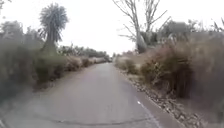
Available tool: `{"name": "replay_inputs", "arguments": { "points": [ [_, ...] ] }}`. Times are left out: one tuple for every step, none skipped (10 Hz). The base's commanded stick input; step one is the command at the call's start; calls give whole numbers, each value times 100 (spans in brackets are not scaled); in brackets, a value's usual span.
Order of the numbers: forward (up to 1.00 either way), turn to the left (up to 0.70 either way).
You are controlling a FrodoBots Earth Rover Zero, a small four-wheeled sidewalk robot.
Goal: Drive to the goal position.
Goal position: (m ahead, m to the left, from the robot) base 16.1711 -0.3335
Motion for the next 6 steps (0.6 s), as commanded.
{"name": "replay_inputs", "arguments": {
  "points": [
    [100,-1],
    [100,0],
    [100,0],
    [100,0],
    [100,0],
    [100,0]
  ]
}}
